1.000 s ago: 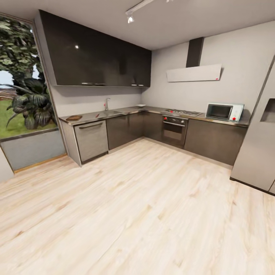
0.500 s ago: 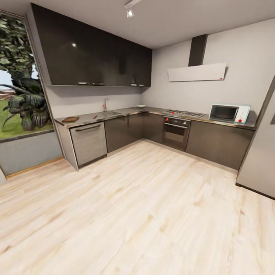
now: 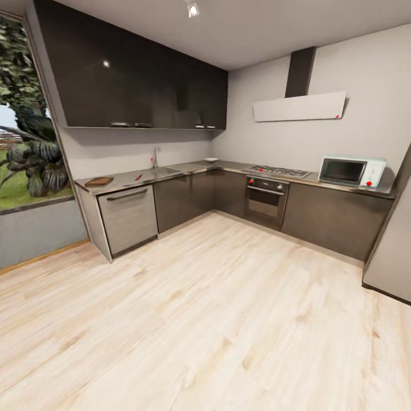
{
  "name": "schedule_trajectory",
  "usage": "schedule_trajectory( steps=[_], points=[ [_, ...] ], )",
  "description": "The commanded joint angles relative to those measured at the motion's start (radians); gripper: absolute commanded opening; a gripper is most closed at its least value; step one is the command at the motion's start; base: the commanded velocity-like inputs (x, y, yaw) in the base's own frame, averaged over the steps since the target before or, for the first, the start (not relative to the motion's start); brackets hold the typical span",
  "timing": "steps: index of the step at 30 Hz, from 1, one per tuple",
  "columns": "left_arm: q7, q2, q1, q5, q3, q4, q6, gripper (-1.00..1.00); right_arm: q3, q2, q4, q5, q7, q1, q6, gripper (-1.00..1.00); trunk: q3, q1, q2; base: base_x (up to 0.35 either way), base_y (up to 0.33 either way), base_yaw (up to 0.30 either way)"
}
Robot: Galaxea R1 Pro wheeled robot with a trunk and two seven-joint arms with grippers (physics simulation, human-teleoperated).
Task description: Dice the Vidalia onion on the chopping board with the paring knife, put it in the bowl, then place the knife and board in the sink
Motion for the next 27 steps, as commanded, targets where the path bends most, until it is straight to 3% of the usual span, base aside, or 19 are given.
schedule_trajectory(
  steps=[1,8,27],
  points=[
    [-0.001,0.0,0.0,0.002,0.001,-0.001,-0.002,1.0,0.001,0.0,0.0,0.0,-0.003,0.0,-0.002,1.0,-0.001,0.001,0.0,0.345,0.0,0.0],
    [-0.001,0.0,0.0,0.002,0.001,-0.001,-0.002,1.0,0.001,0.0,0.0,0.0,-0.003,0.0,-0.002,1.0,-0.001,0.001,0.0,0.345,0.0,0.047],
    [-0.001,-0.002,0.0,0.002,-0.001,-0.001,-0.002,1.0,0.0,0.0,0.0,0.0,-0.003,0.0,-0.002,1.0,-0.001,0.001,0.0,0.345,0.0,0.144]
  ],
)
